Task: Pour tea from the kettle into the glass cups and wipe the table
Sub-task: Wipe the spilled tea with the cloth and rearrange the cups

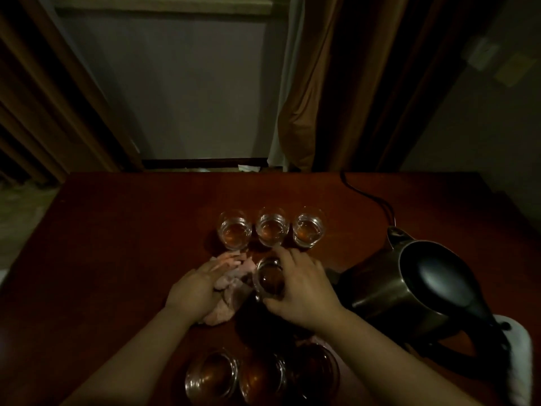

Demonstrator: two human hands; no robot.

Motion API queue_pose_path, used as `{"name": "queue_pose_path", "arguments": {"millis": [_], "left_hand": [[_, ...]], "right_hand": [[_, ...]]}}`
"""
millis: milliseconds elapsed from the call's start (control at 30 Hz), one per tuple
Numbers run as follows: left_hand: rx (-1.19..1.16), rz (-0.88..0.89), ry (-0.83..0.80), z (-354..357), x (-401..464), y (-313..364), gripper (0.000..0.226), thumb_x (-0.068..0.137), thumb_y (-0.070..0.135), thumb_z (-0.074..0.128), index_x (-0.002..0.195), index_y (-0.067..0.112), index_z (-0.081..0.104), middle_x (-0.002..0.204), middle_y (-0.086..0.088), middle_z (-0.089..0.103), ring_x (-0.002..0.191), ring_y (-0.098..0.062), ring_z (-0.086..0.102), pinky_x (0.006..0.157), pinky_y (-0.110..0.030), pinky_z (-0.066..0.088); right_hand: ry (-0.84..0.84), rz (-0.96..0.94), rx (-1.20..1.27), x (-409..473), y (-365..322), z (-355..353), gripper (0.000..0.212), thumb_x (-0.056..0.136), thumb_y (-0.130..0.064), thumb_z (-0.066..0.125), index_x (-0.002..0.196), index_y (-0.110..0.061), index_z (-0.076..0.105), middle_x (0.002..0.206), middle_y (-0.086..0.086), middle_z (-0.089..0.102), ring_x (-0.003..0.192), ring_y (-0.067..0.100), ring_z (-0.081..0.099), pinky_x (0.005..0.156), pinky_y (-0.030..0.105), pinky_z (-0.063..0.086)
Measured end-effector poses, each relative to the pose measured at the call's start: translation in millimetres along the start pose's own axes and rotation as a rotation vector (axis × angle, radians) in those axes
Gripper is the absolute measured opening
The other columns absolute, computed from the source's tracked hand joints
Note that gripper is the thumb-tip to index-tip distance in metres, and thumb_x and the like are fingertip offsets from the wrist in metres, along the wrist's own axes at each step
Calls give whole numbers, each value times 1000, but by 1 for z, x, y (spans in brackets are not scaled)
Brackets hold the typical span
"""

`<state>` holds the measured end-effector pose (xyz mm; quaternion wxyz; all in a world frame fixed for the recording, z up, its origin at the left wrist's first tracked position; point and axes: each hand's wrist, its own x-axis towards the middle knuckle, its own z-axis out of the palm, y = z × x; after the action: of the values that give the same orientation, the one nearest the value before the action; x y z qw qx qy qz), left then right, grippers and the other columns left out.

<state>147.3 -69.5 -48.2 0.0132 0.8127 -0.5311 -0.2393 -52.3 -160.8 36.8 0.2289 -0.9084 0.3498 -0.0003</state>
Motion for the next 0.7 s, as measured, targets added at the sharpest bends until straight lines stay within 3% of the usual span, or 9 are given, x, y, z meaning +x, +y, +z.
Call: {"name": "queue_pose_path", "arguments": {"millis": [267,467,533,600,633,700], "left_hand": [[-189,-306,125,4,-28,-32,53,92,28,46,143,30,31,148,-7,33,122,-30,47,92,-38,44],[-157,-455,87,1,-59,-45,60,92,32,46,146,30,20,155,-7,19,131,-35,33,103,-45,38],[-152,-485,200,-10,-69,-28,67,87,37,55,145,25,24,154,-11,18,132,-39,27,103,-50,34],[-246,-326,389,-17,-82,-12,68,79,31,68,139,21,37,150,-12,27,132,-35,30,102,-52,34],[-331,-190,391,-21,-90,-4,67,75,31,72,135,29,42,150,-4,28,134,-28,29,105,-49,33],[-380,96,138,-28,-109,12,68,69,51,67,128,52,35,149,21,16,140,-8,14,114,-34,18]], "right_hand": [[36,153,44,25,17,2,83,73,-42,70,138,-14,27,139,6,43,128,23,40,107,38,30],[28,230,49,38,23,5,89,71,-38,74,141,-14,24,143,10,35,130,26,39,108,38,37],[38,266,67,38,26,4,91,70,-36,76,141,-13,23,141,10,33,127,25,42,104,36,42],[42,308,94,38,30,2,89,70,-33,77,139,-13,25,139,9,30,125,24,42,103,33,43],[43,319,94,37,31,2,86,70,-32,76,138,-13,27,139,9,30,124,23,42,103,33,43],[42,329,66,37,34,3,80,71,-32,76,134,-11,31,137,9,32,123,23,43,103,32,42]]}}
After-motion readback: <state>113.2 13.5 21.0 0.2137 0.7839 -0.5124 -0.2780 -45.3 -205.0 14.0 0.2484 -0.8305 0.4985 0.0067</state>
